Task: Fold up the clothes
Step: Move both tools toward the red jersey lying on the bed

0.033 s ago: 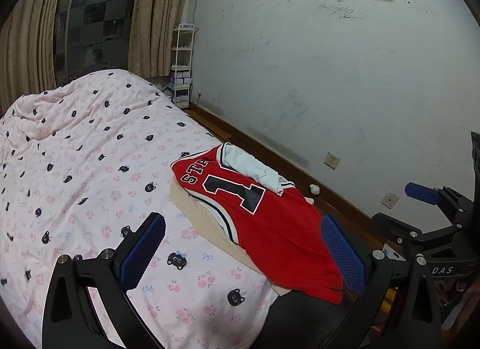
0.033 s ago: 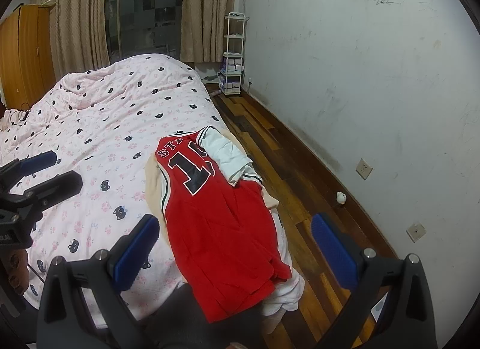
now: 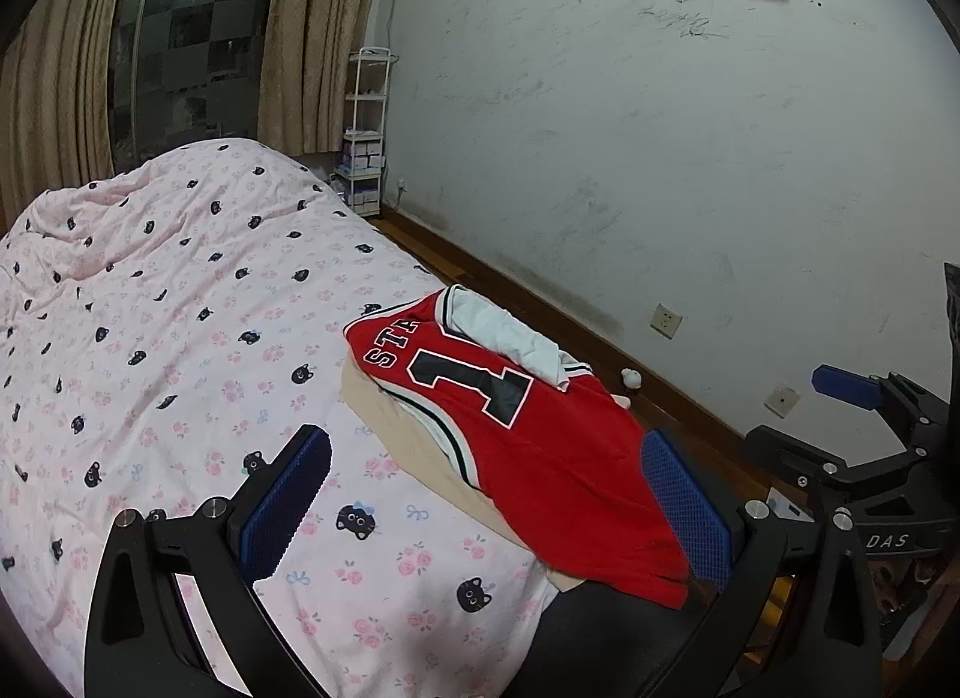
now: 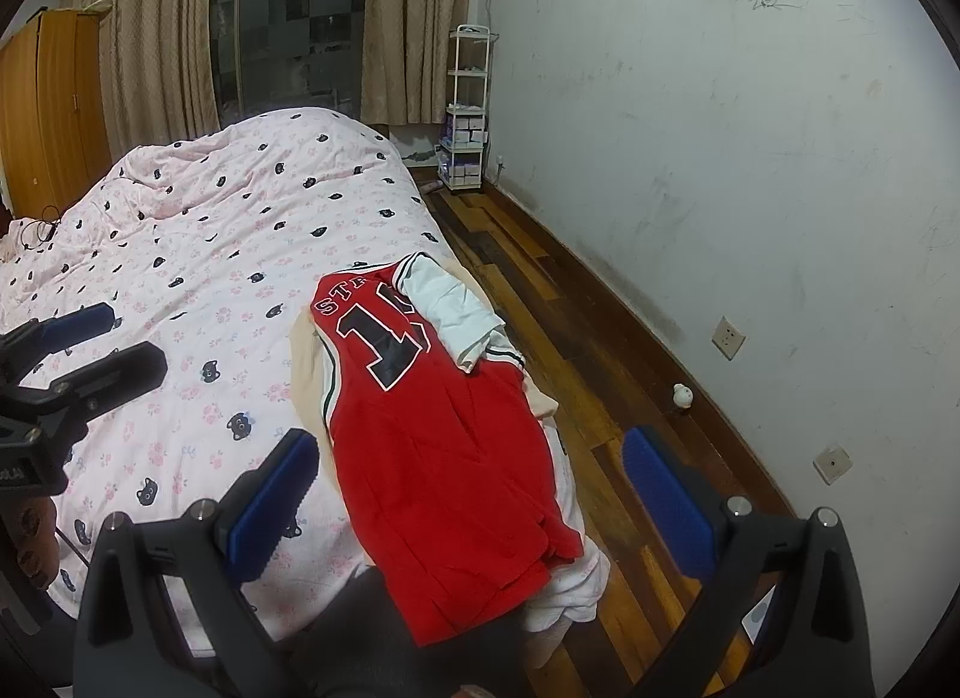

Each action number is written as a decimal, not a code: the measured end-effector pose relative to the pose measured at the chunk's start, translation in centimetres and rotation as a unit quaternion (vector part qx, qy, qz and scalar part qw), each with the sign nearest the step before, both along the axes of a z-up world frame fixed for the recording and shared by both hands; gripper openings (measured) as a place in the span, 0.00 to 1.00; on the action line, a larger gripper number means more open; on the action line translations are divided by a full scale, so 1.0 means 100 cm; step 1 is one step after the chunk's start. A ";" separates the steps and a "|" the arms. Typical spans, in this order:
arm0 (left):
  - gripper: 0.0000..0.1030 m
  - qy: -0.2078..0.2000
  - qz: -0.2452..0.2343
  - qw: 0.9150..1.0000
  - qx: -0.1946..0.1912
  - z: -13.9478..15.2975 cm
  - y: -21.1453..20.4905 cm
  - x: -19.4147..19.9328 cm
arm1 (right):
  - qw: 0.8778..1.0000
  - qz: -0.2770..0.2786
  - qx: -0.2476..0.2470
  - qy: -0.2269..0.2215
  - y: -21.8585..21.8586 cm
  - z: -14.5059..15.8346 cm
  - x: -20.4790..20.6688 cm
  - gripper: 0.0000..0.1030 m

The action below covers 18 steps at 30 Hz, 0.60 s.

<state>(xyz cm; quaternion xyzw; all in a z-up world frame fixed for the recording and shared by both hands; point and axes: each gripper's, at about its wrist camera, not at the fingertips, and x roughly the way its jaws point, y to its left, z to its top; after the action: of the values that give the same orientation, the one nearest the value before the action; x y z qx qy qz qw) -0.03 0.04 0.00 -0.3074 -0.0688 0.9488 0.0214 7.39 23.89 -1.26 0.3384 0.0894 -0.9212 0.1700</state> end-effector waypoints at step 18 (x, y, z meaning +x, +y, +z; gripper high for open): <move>1.00 -0.005 0.004 1.000 -0.016 -0.005 0.004 -0.004 | 1.000 0.005 -0.002 -0.004 -0.002 -0.006 -0.006 1.00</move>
<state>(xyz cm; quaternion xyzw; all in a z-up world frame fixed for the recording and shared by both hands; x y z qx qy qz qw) -0.45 0.48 -0.46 -0.3127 -0.0545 0.9482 0.0122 6.81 23.67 -1.81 0.3416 0.0889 -0.9189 0.1758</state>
